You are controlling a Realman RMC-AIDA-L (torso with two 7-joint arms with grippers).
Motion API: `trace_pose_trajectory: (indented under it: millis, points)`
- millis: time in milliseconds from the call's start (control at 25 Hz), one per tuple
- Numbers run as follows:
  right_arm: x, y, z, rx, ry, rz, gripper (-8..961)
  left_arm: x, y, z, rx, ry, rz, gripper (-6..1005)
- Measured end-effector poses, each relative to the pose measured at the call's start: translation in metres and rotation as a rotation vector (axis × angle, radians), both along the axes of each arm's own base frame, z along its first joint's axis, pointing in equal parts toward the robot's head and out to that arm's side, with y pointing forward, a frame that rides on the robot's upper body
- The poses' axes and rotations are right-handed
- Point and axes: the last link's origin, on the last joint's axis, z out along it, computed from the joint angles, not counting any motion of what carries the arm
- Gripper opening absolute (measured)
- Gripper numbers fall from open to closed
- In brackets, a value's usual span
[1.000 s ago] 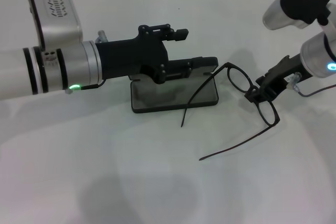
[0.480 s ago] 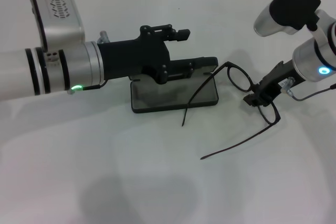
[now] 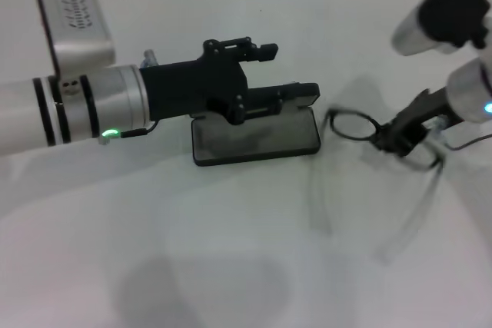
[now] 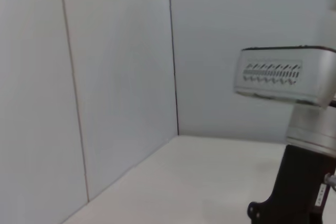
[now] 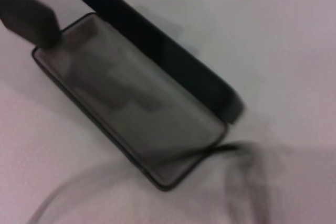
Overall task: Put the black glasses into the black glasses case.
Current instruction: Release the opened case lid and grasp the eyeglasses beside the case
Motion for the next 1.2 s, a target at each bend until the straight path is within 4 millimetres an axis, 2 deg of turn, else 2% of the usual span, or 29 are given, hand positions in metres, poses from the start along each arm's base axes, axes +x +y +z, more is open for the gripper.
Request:
trace_pose_trajectory:
  millis: [120,280,480,560,720,1000,1200]
  points:
    - [0.004,-0.007,0.024,0.037,0.061,0.008,176,-0.002,-0.004,0.004,0.007,-0.05,0.01,655]
    - [0.013,-0.02,0.061,0.06,0.244,0.018,145,-0.002,-0.01,0.008,0.0,-0.088,-0.013,655]
    - [0.026,-0.032,0.084,0.045,0.444,0.053,57,0.0,-0.013,0.009,-0.008,-0.104,-0.029,655]
    - [0.031,-0.033,0.085,0.05,0.466,0.049,22,0.0,-0.013,0.009,-0.002,-0.11,-0.031,655]
    - [0.036,-0.031,0.083,0.048,0.467,0.004,18,0.002,-0.012,0.008,-0.006,-0.115,-0.032,655]
    - [0.011,-0.024,0.075,0.029,0.339,-0.043,34,0.003,-0.01,0.003,-0.02,-0.1,-0.046,655]
    - [-0.001,-0.02,0.053,0.013,0.168,-0.087,235,0.005,-0.009,0.003,-0.024,-0.098,-0.051,655]
